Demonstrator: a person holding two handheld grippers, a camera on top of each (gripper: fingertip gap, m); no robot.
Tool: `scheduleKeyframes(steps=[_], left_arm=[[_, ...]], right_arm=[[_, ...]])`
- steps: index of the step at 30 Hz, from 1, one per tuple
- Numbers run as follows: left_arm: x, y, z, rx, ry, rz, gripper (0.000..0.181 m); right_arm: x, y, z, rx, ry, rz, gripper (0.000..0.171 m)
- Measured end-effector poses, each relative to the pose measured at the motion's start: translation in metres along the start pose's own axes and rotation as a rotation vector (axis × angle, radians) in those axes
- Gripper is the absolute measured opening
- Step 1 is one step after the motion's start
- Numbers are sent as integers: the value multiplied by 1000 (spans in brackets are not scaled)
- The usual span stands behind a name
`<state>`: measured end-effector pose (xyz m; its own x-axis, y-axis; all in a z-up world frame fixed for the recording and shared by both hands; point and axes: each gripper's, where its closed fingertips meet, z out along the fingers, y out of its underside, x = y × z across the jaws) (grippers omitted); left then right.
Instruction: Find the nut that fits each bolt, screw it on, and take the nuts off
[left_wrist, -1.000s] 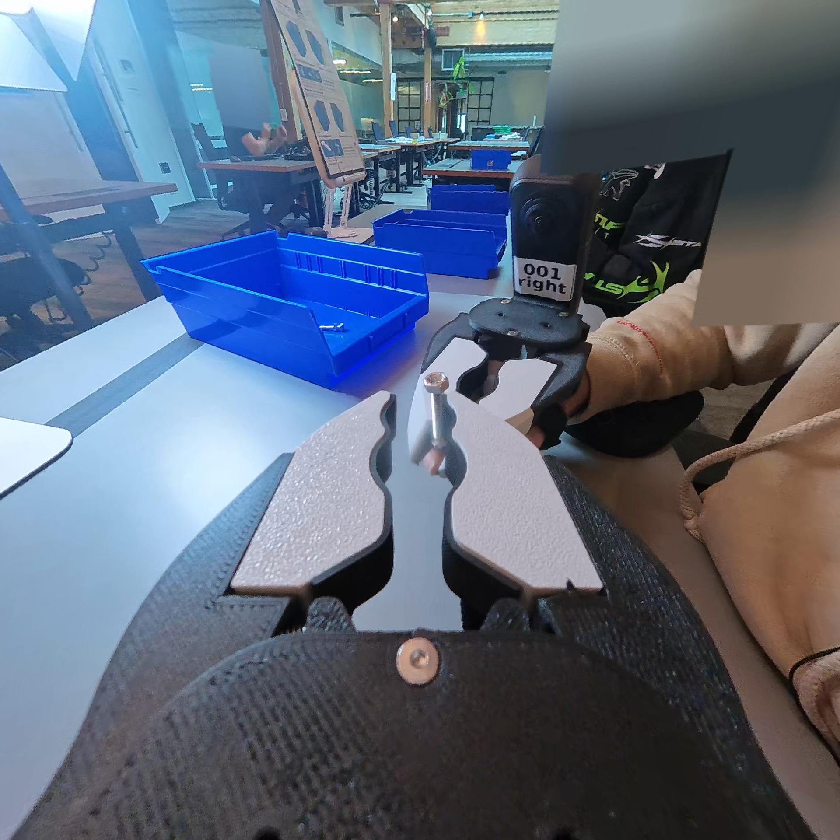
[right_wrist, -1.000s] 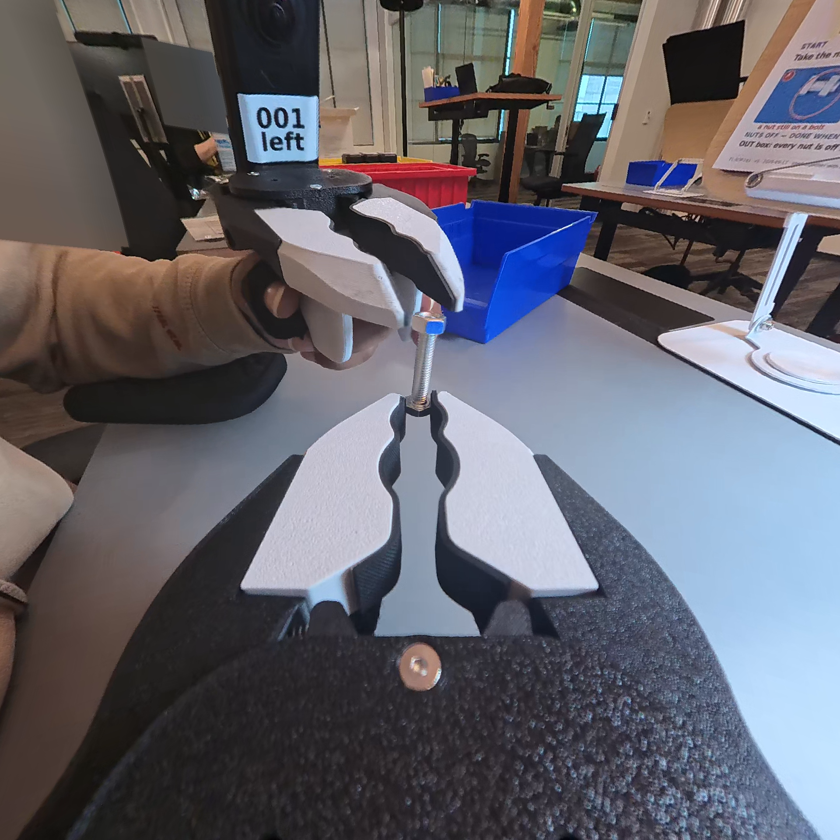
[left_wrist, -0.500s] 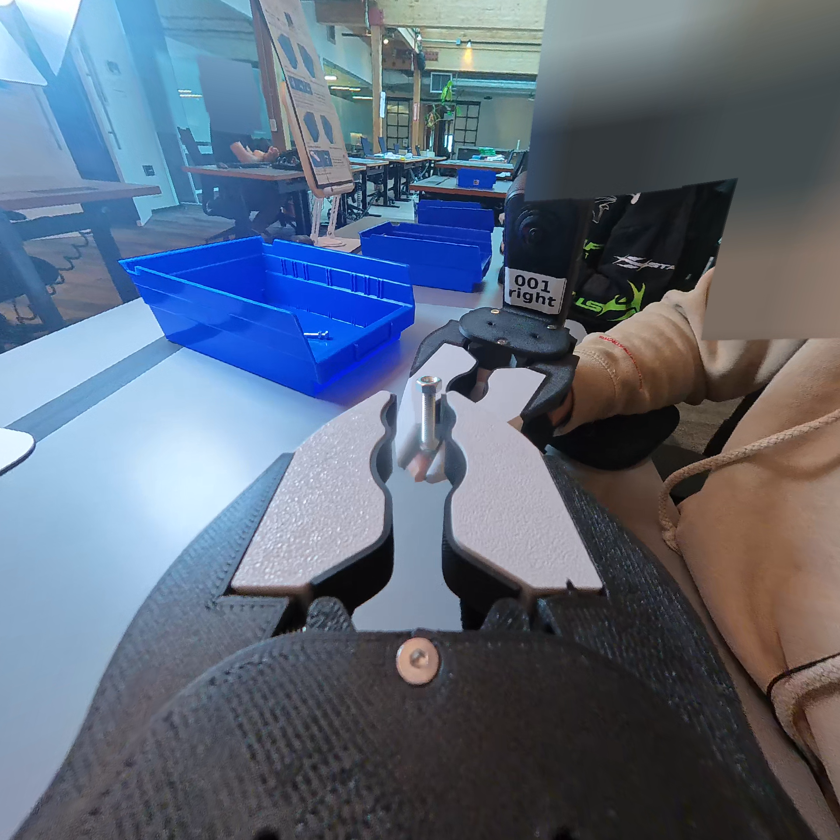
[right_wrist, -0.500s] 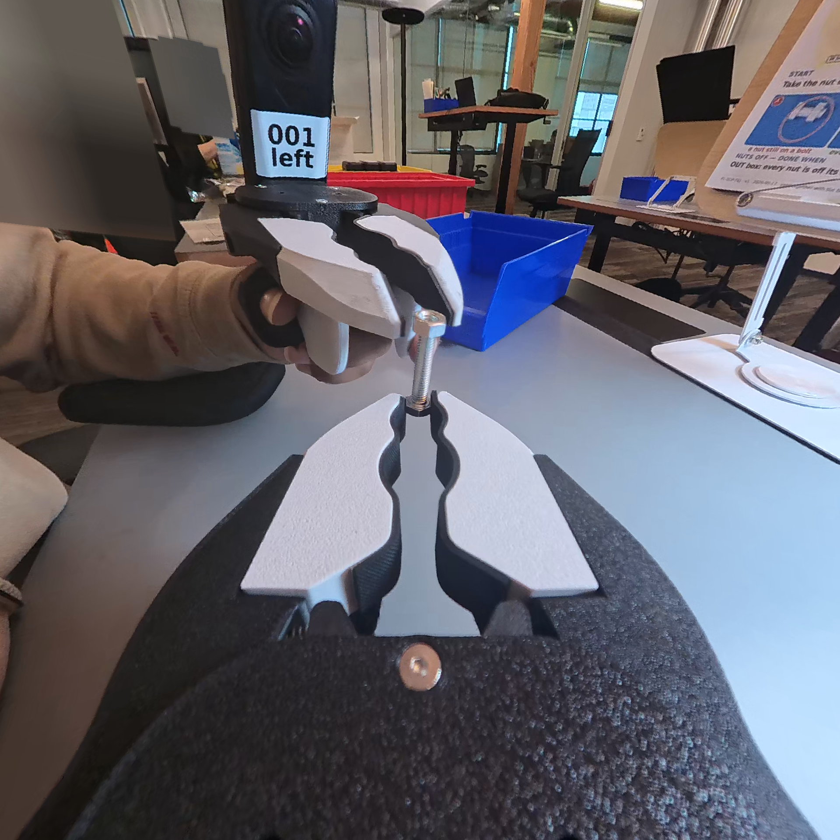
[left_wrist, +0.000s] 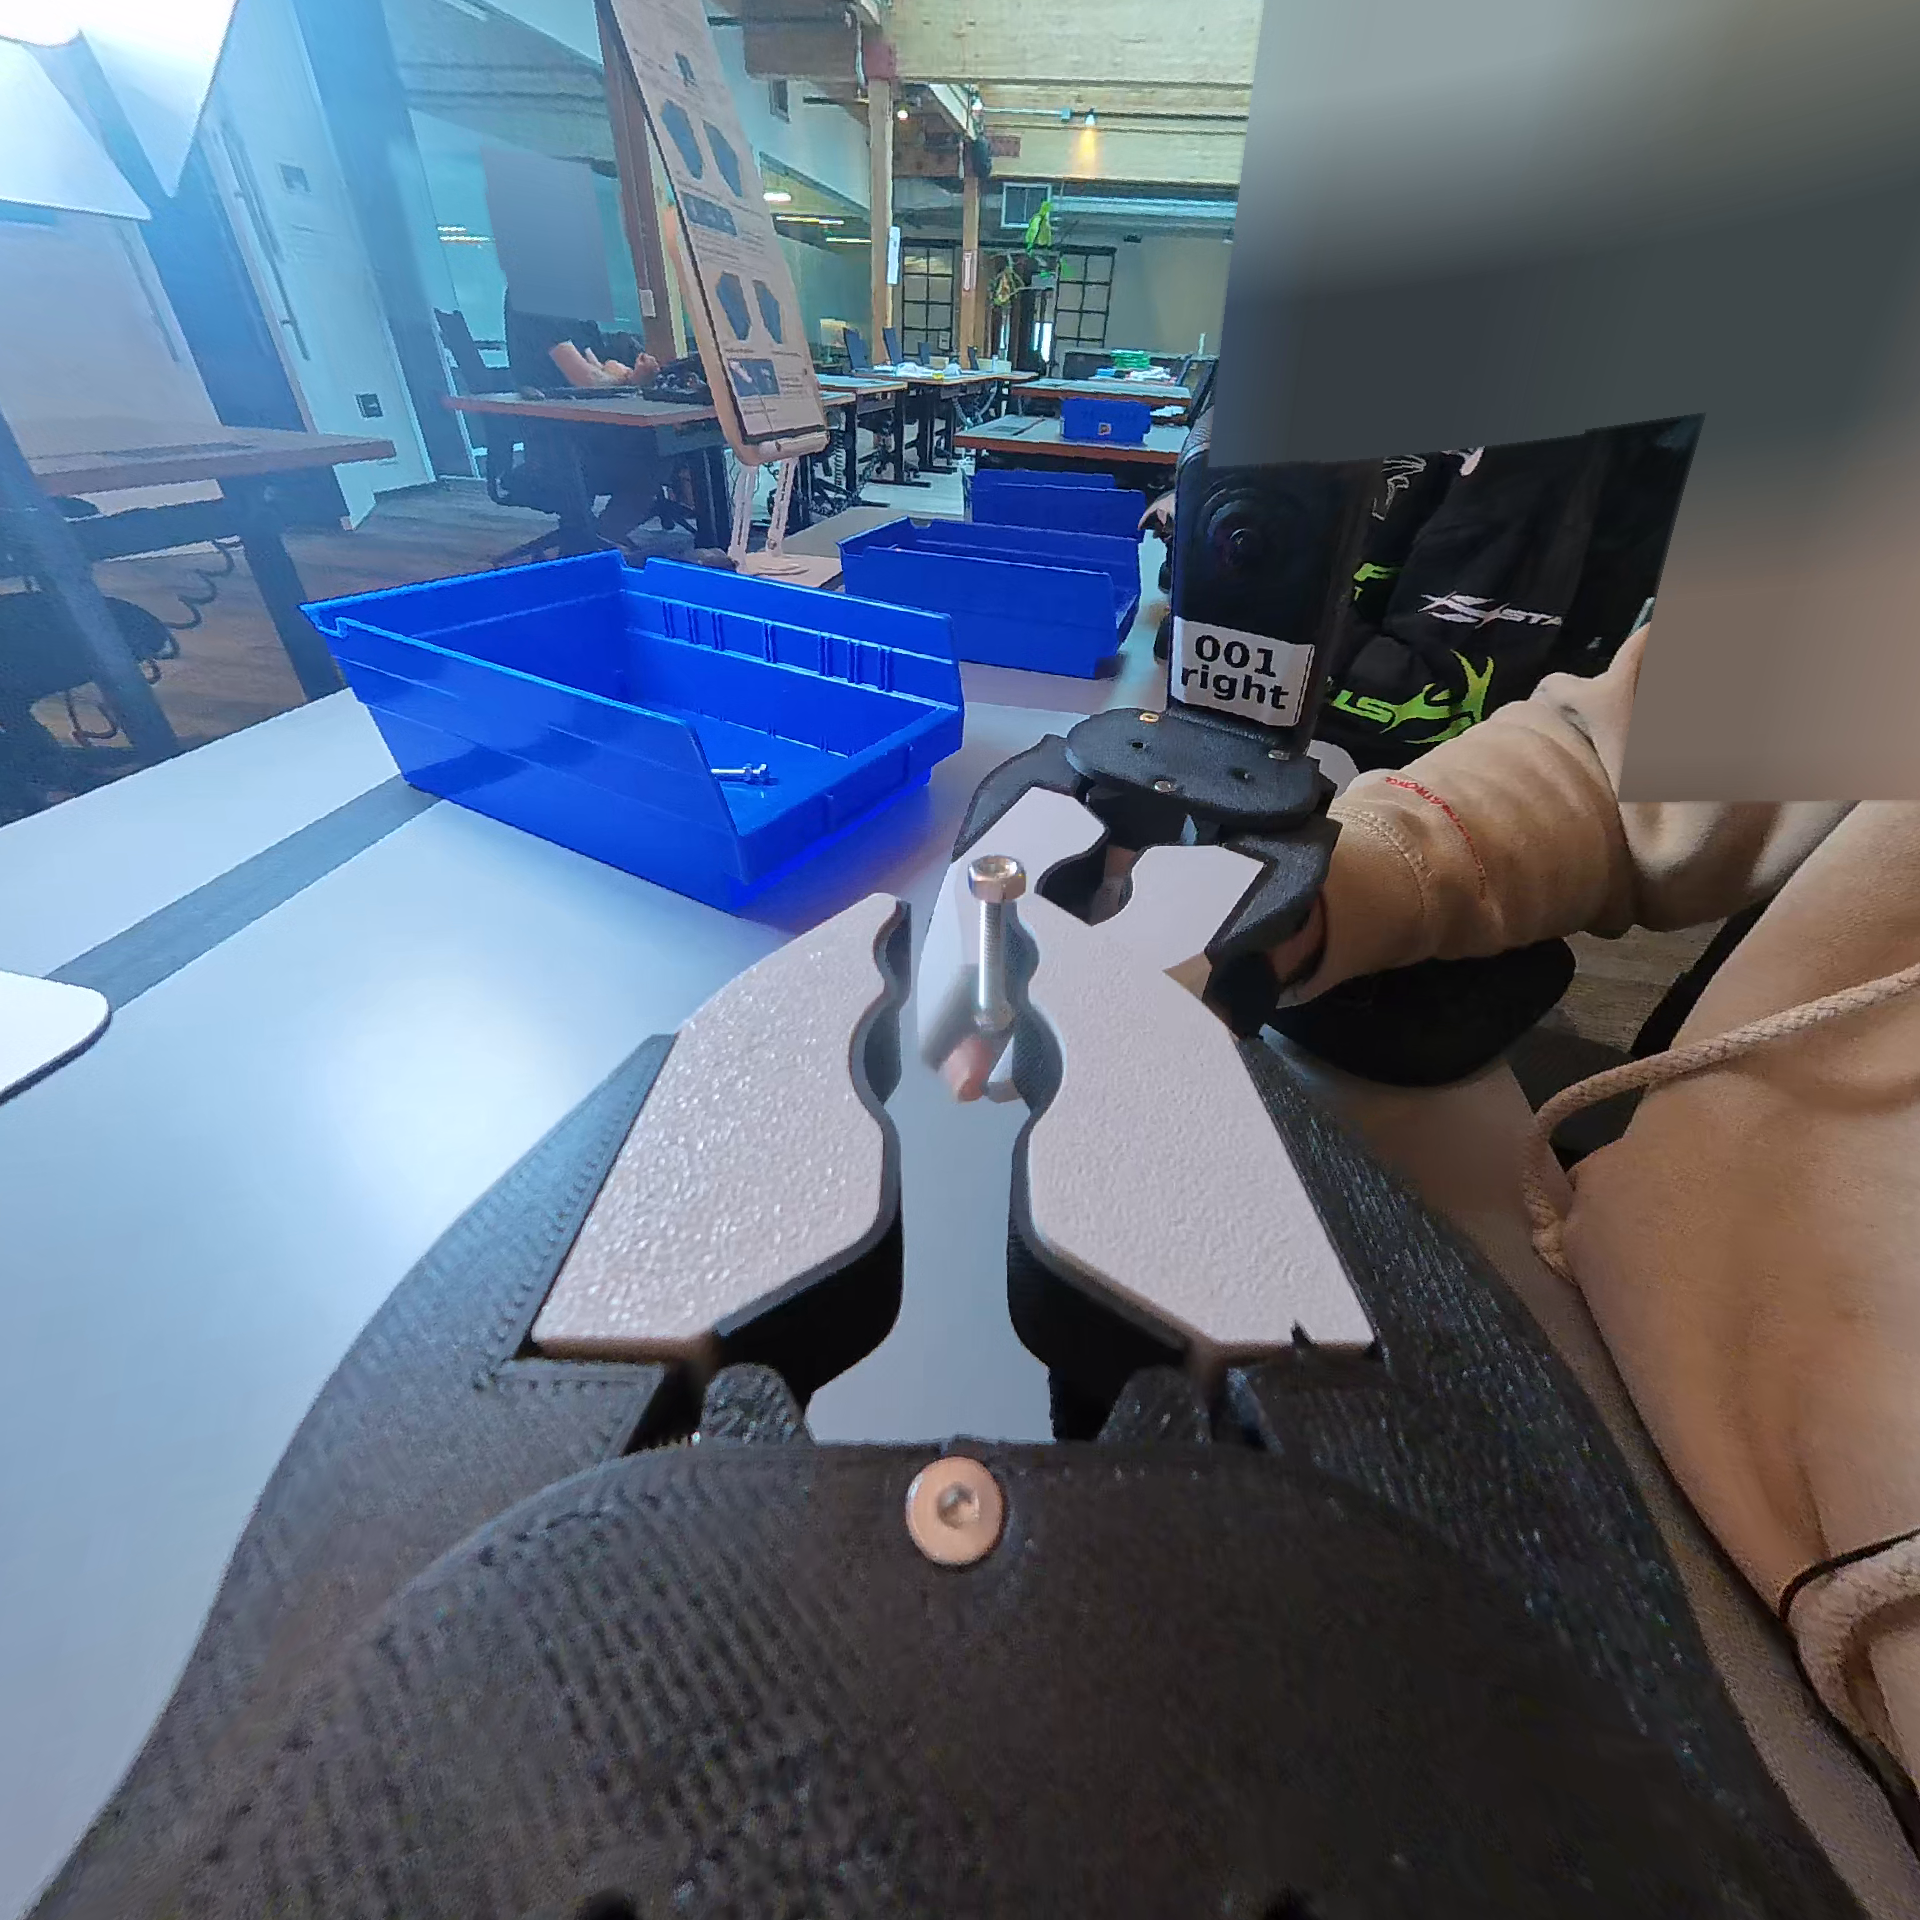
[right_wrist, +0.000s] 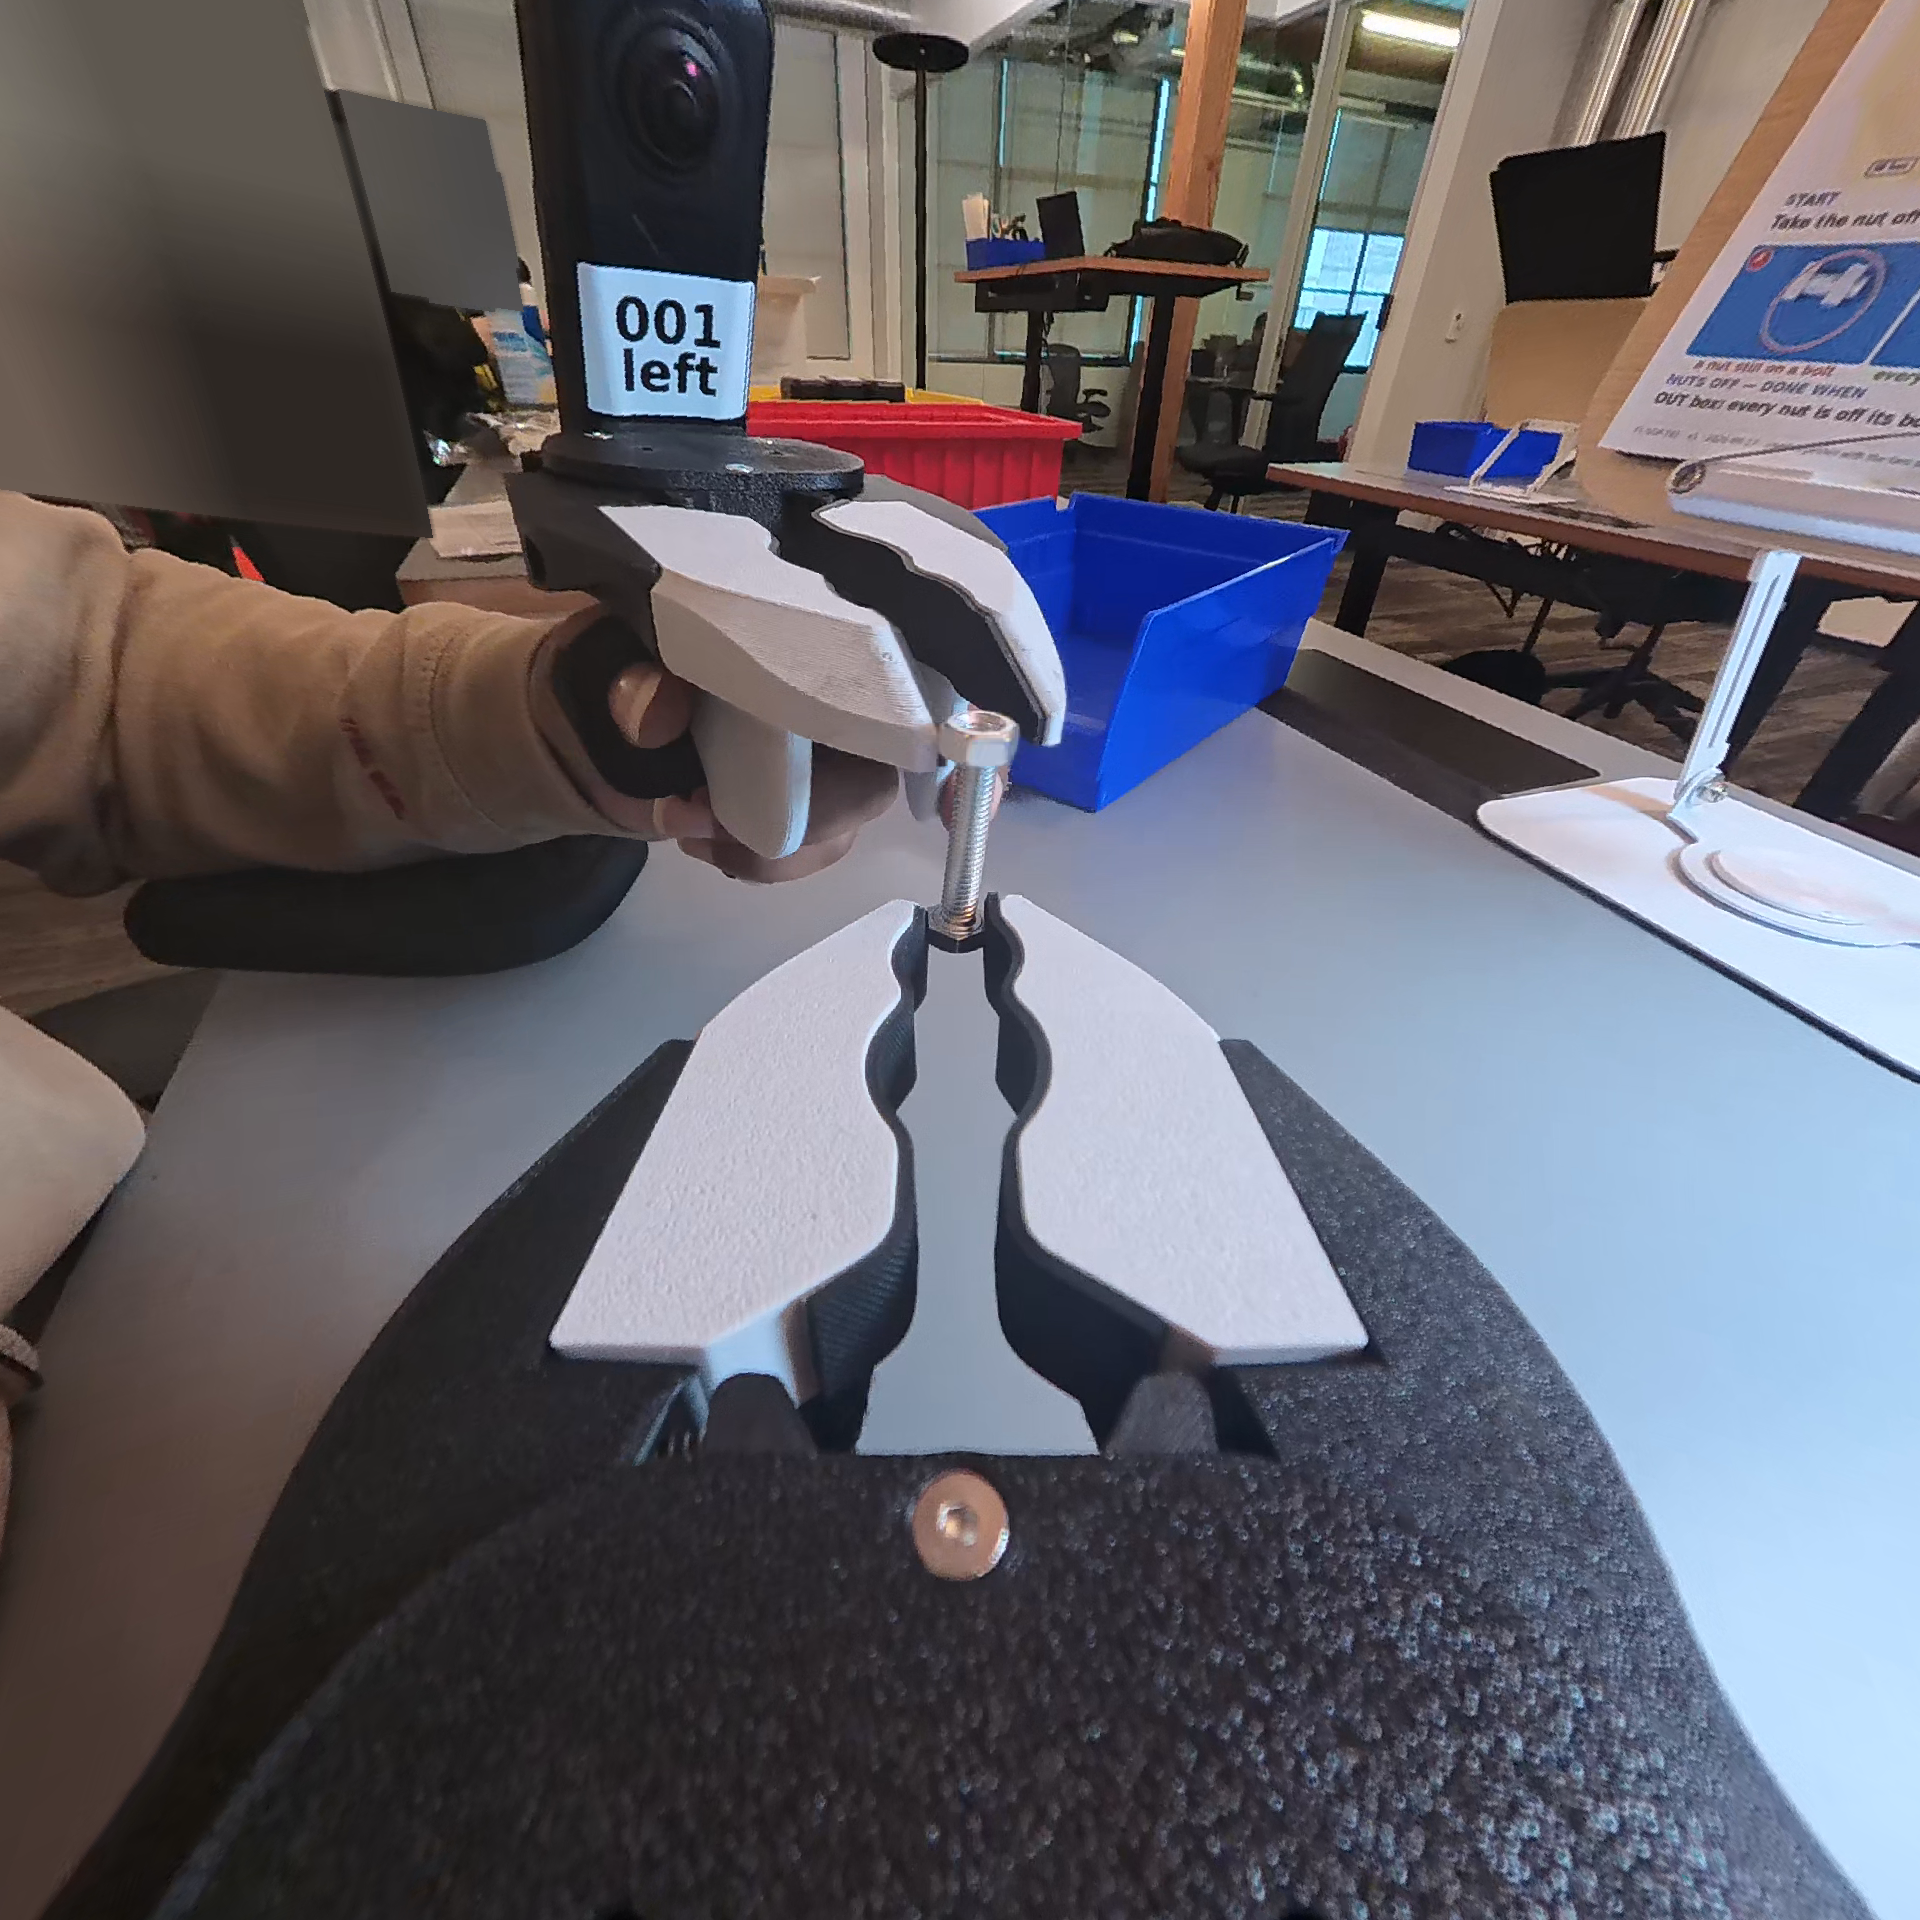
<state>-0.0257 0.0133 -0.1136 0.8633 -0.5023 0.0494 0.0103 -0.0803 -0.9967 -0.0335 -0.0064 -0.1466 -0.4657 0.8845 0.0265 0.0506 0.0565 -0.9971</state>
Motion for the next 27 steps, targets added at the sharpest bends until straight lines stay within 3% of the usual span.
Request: scheduleKeyframes(steps=[19,27], left_arm=[[1,-1,1,30,-3,-7,19],[-40,8,-13,35,-112,-97,16]], right_arm=[[3,3,1,-19,6,11,10],[11,3,-4,-26,24,-7,10]])
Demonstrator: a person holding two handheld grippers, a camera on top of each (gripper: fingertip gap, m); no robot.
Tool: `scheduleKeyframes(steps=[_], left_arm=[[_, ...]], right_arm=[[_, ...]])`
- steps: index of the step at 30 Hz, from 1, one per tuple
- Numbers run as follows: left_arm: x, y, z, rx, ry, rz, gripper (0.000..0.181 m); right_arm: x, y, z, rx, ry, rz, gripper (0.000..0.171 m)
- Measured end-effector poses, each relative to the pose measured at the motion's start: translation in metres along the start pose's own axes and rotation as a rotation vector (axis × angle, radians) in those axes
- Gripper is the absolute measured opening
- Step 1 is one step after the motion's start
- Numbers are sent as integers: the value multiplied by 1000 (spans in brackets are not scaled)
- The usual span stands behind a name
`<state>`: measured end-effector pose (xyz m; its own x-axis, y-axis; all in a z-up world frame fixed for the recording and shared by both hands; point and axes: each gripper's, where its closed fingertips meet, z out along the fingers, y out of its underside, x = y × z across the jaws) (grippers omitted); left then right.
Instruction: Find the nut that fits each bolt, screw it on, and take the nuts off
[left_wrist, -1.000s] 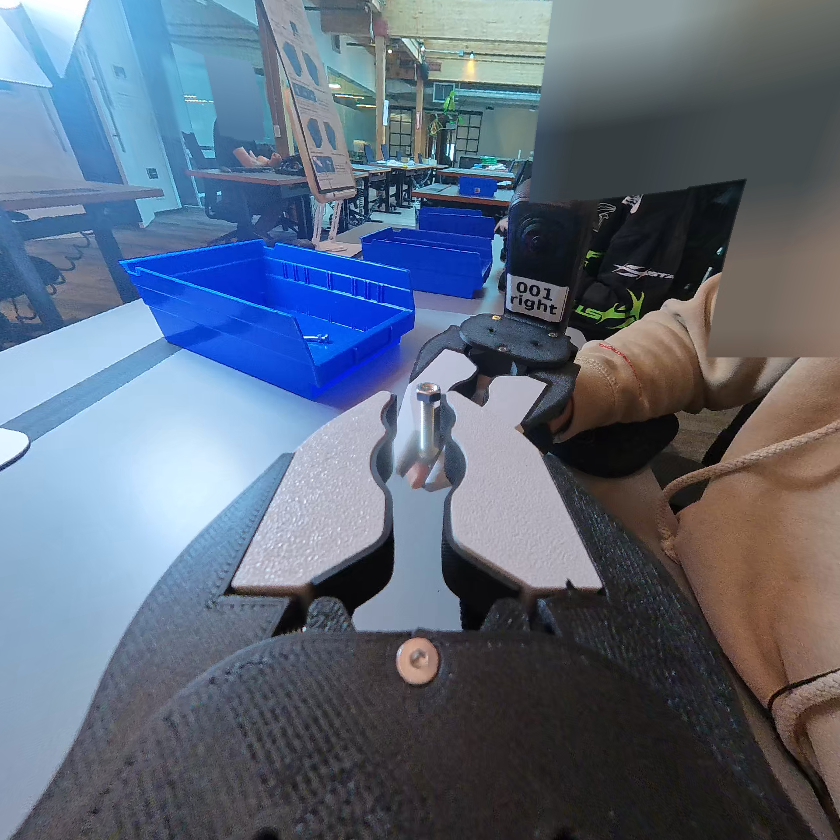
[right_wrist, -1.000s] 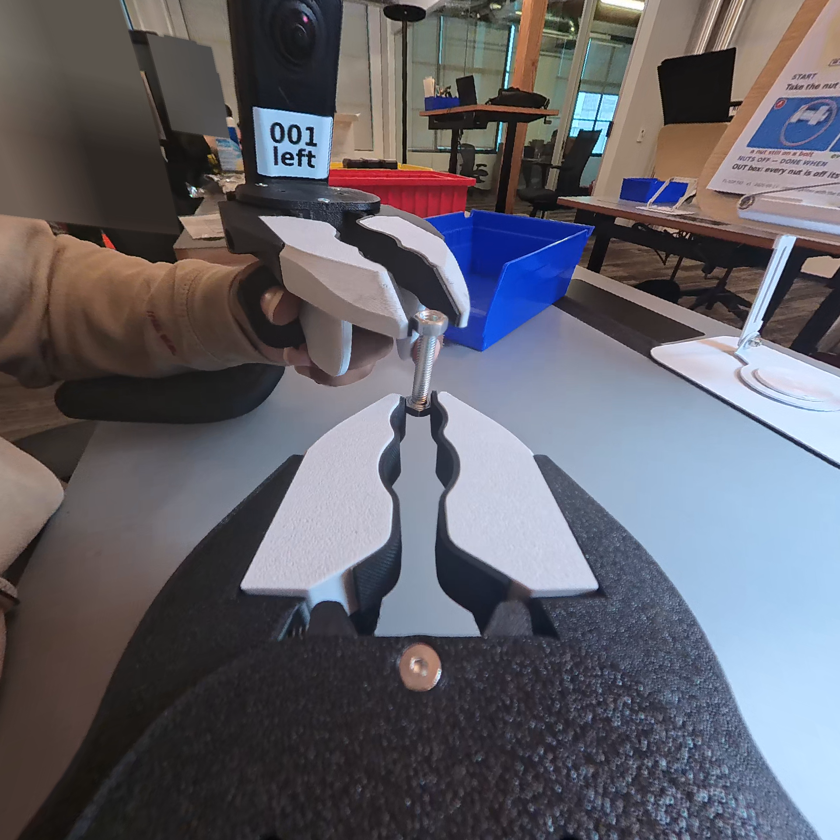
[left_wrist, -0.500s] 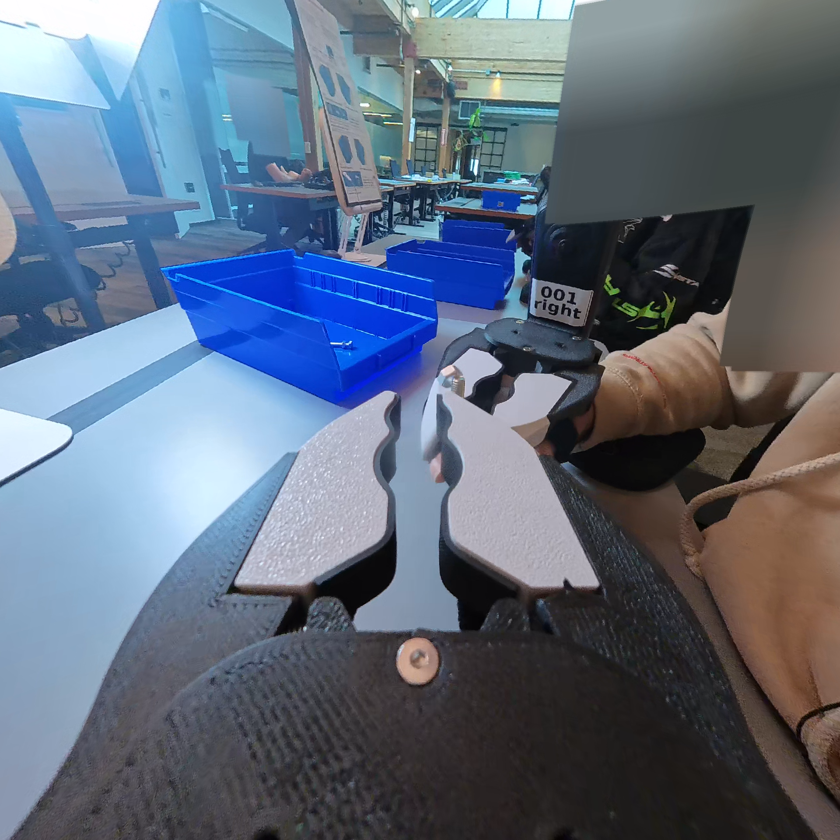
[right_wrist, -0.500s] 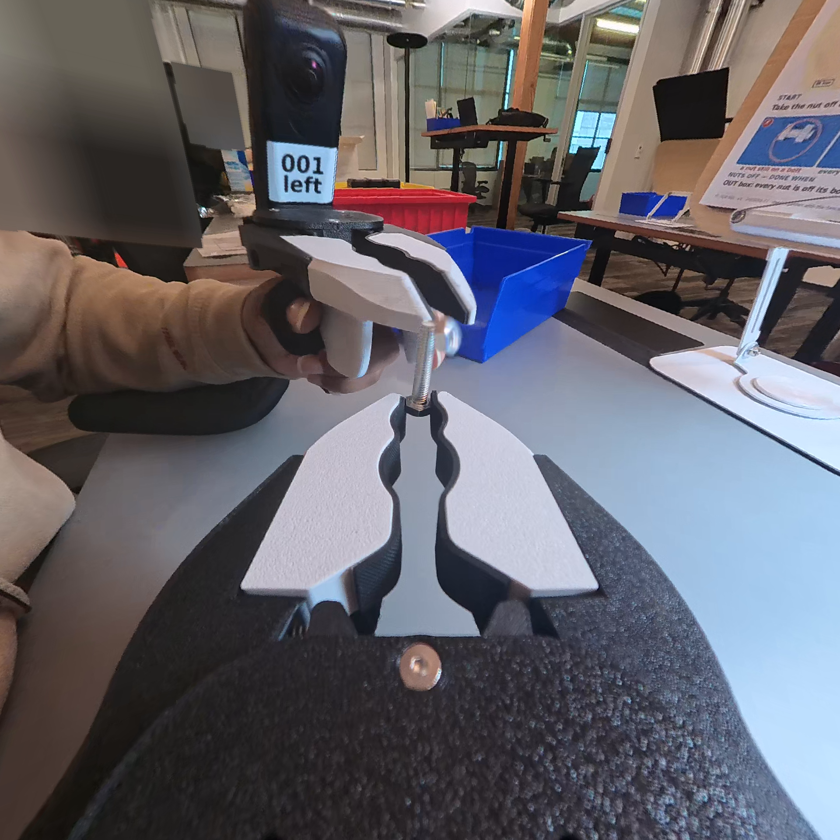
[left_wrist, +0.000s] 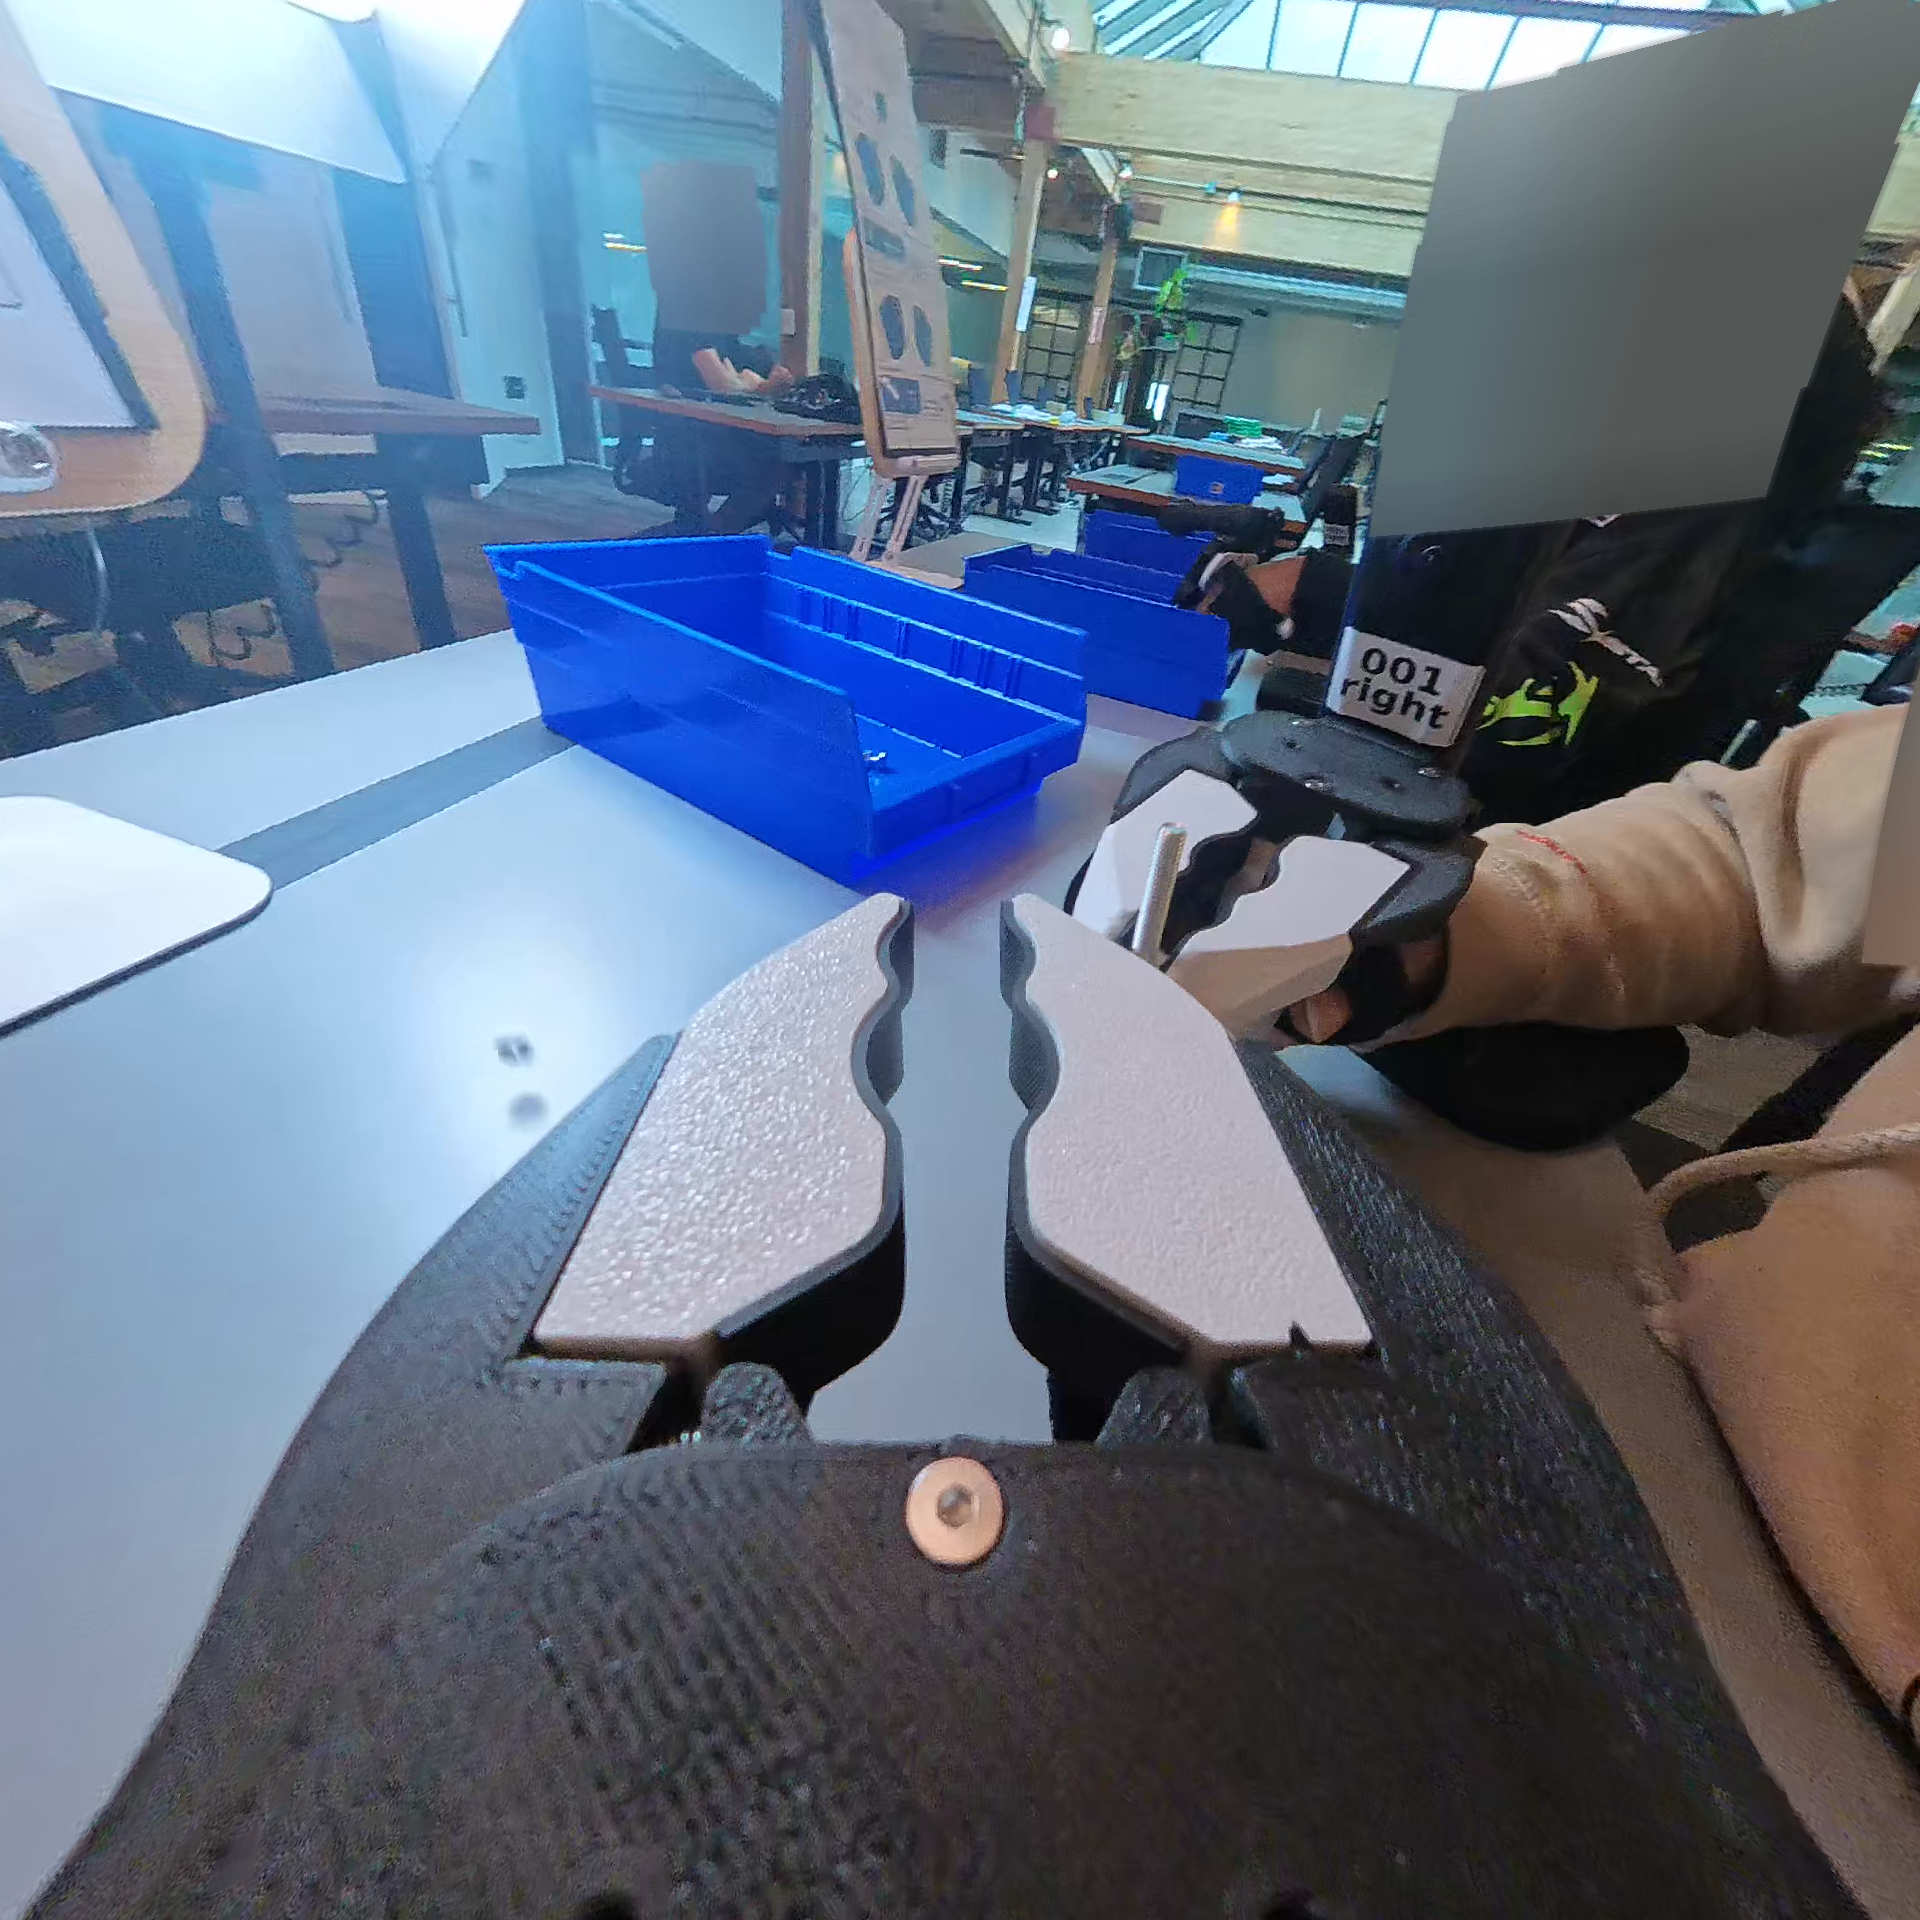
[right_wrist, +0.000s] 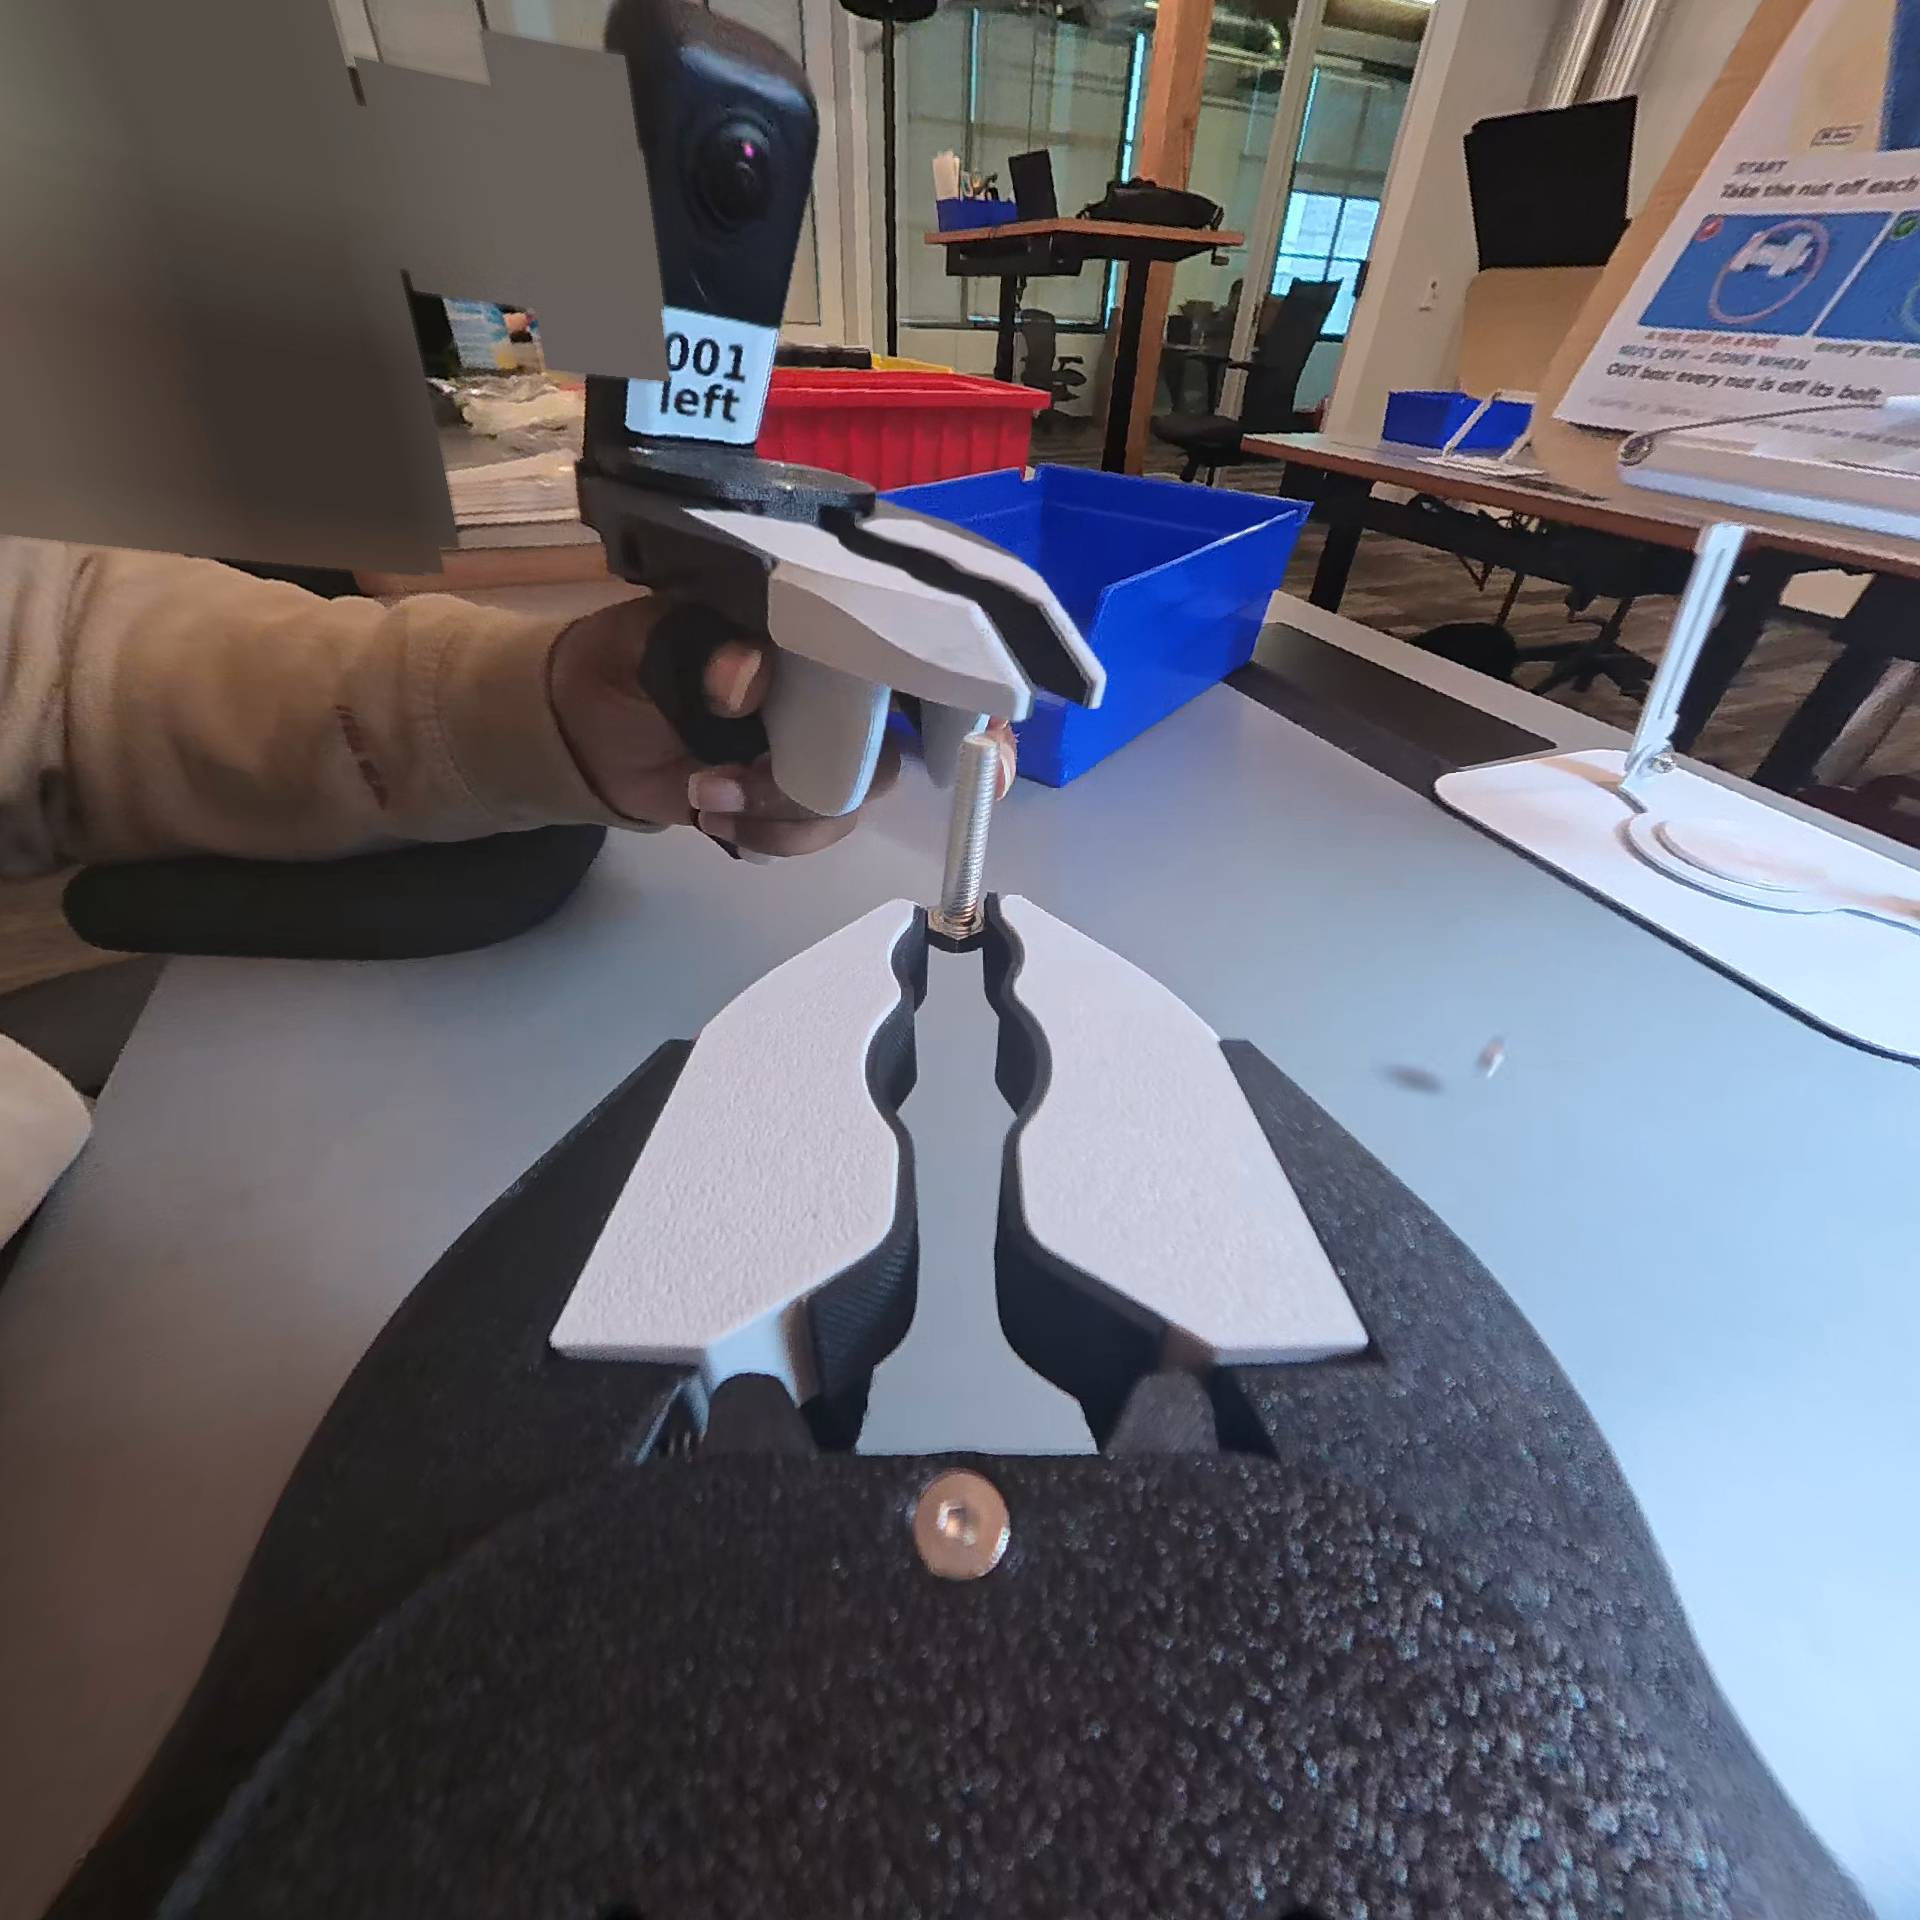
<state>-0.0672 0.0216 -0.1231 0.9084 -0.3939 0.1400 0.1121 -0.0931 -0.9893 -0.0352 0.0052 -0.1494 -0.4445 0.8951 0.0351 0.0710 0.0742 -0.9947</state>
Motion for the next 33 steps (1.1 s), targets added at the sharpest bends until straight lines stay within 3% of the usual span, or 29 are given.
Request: scheduleKeyframes(steps=[27,33], left_arm=[[-24,17,-1,-55,-109,2,14],[-68,21,18,-111,-271,-13,15]], right_arm=[[5,2,-1,-1,13,31,10],[14,0,-3,7,45,50,10]])
